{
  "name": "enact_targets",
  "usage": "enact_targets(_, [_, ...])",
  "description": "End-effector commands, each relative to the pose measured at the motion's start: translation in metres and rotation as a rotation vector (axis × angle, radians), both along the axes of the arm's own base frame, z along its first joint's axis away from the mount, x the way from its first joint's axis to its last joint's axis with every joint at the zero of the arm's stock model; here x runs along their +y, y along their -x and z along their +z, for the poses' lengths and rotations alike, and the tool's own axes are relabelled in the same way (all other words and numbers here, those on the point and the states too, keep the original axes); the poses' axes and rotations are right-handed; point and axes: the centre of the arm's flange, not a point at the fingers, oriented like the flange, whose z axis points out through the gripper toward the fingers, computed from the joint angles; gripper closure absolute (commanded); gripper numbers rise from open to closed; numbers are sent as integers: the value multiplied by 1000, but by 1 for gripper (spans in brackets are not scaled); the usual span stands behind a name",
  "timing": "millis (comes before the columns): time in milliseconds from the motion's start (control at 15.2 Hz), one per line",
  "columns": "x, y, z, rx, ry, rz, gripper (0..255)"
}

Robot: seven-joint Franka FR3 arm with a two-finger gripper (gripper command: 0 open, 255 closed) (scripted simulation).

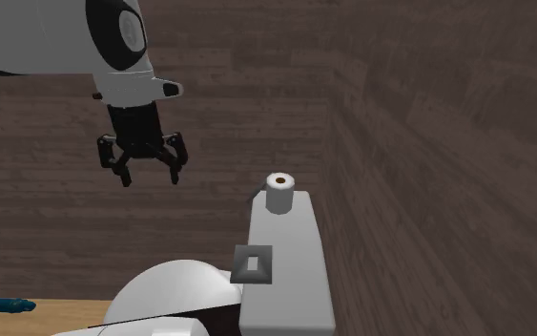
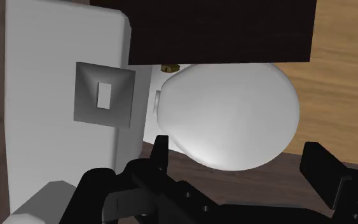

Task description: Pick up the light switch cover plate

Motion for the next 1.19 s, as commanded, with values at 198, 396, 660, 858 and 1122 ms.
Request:
enact_targets(198, [-27,-20,-21,-37,-40,-53,0])
enact_targets(396, [-54,-40,-43,-74,-80,-106,0])
enact_targets(660, [-91,-65,-73,-124,-134,-177,0])
enact_targets(858, [-118,-83,-96,-161,-174,-230,0])
enact_targets(1122, [-155,-106,-127,-211,-228,-300,0])
